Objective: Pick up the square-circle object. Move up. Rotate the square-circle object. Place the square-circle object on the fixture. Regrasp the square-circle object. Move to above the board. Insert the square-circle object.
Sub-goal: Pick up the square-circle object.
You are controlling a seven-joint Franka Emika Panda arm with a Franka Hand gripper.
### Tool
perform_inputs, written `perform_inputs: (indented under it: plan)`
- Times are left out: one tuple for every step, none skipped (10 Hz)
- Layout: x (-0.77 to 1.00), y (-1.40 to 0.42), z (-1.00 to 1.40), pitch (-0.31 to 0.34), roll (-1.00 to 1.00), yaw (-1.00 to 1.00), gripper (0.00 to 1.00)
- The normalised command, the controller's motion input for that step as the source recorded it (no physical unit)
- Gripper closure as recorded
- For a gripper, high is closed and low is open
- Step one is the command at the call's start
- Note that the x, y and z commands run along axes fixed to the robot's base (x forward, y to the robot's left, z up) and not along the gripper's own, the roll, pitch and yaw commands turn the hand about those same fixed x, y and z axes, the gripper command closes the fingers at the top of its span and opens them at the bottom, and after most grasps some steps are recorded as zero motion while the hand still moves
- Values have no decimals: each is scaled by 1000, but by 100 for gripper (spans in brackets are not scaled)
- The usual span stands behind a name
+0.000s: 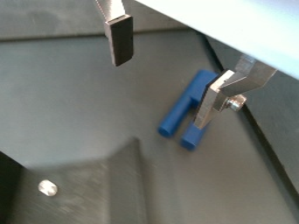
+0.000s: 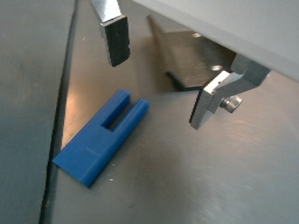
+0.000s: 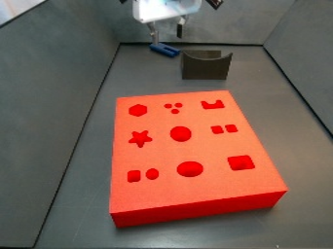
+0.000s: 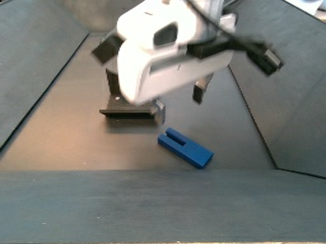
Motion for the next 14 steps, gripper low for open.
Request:
perform_inputs:
  plan:
    - [91,443,-577,0,-277,386,0]
    - [49,351,-440,0,-361,320,0]
    - [0,263,-323,0,-420,220,0]
    - [0,229,-274,0,-444,177,0]
    - [0,143,-320,-33,-351,186,0]
    - [-31,40,-306,-50,-243,157,0]
    - [0,0,-360,-36,-159,134,0]
    - [0,-20,-223,0,0,97,0]
    - [-26,-54,-57,-30,0,31,0]
    - [-209,0,-106,-197,-71,160,0]
    - [-151,-137,-223,-221,-17,186,0]
    - [0,0,0,0,0,0,100]
    - [0,0,0,0,0,0,100]
    - [0,0,0,0,0,0,100]
